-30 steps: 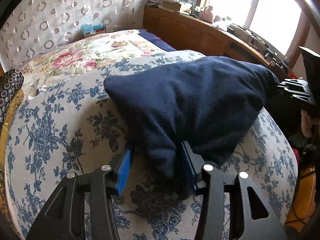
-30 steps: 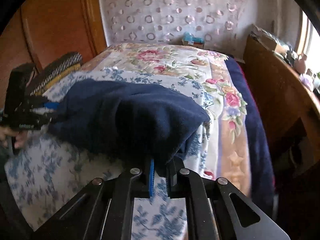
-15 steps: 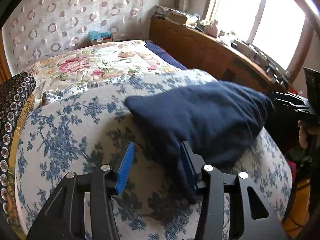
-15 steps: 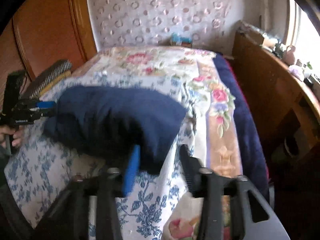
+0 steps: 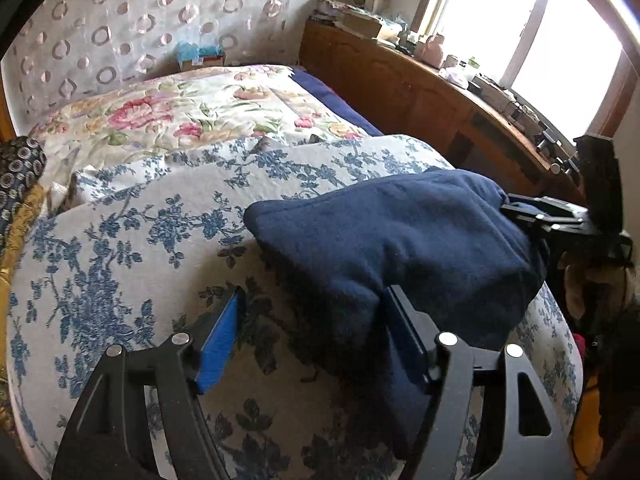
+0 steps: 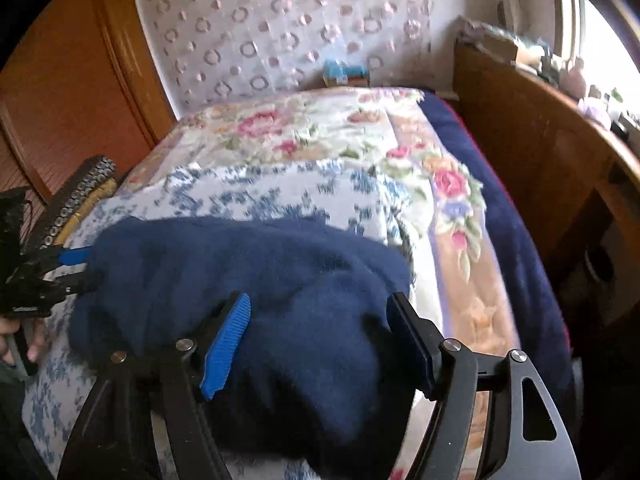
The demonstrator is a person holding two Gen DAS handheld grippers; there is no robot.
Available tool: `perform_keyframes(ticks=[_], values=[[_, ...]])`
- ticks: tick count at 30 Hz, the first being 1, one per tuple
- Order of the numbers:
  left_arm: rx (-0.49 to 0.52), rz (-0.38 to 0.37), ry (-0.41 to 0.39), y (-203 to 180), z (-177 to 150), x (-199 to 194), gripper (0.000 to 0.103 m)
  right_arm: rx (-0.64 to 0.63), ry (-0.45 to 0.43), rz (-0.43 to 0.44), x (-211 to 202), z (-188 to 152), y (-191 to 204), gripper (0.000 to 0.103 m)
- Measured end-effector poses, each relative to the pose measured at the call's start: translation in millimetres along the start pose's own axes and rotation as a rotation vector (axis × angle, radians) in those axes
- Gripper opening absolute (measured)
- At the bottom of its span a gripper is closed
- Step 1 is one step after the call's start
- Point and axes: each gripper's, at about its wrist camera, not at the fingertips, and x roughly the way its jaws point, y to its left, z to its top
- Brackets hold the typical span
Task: Fold small clothes
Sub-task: 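Grasp the folded navy bundle with both grippers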
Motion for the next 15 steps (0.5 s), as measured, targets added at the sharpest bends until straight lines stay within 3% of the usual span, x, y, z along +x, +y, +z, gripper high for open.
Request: perform_keyframes(ticks=[8,13,15], values=[[-0.027,-0.057,0.020,-1,3,12,0.071,0.014,0.047,0.072,21,14,-8,0.075],[-0.044,-0.122,0.015,-2,8,17,0.053,0.009,0.047,0.103,19,12,-8,0.068],[-0.068,-0.165,0.024,1,8,18,0.034,0.010,0.049,0.134,18,10,-8,0.055]])
